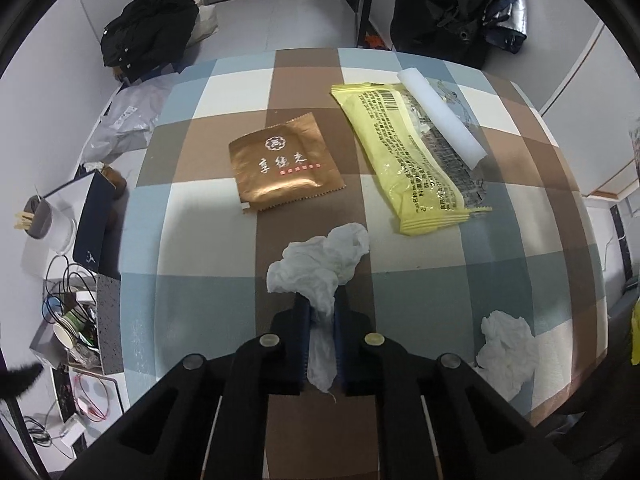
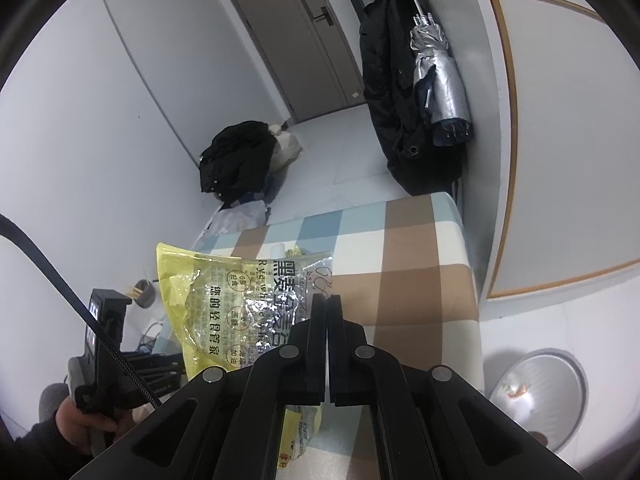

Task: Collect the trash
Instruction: 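Grasp the crumpled white tissue with the left tool and lift it, then carry the yellow bag and white tissue over the white bin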

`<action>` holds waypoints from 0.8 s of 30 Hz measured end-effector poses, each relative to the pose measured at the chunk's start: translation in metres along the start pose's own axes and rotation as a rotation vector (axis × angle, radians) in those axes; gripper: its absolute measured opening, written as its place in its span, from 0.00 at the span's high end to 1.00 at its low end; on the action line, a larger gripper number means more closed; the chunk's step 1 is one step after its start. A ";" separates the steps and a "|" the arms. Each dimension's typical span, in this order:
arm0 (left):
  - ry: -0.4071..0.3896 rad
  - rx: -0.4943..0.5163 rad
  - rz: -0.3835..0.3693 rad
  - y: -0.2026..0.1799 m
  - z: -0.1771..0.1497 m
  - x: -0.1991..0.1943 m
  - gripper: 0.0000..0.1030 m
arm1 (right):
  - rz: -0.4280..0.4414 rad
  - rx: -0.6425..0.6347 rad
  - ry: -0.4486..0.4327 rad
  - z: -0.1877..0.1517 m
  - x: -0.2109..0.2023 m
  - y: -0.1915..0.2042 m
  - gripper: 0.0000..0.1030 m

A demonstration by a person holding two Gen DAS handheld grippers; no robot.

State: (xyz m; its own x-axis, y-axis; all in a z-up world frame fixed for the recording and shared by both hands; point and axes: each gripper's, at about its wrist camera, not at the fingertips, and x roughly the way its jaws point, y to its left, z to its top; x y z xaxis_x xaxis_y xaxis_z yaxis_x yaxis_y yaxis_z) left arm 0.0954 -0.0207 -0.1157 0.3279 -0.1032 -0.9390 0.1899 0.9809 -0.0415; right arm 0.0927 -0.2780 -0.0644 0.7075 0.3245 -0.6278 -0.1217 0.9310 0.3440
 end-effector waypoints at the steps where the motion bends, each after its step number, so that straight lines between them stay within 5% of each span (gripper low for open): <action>1: -0.002 -0.007 -0.008 0.002 -0.001 0.000 0.95 | 0.000 0.001 0.001 0.000 0.000 0.000 1.00; 24: -0.281 0.009 -0.093 -0.010 0.009 -0.101 0.95 | -0.010 -0.056 -0.081 0.008 -0.056 0.021 1.00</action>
State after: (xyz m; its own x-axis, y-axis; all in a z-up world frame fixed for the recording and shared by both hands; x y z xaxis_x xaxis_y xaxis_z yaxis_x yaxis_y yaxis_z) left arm 0.0693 -0.0217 -0.0176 0.5519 -0.2349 -0.8001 0.2386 0.9639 -0.1184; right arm 0.0566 -0.2779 -0.0165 0.7625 0.3022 -0.5720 -0.1513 0.9430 0.2966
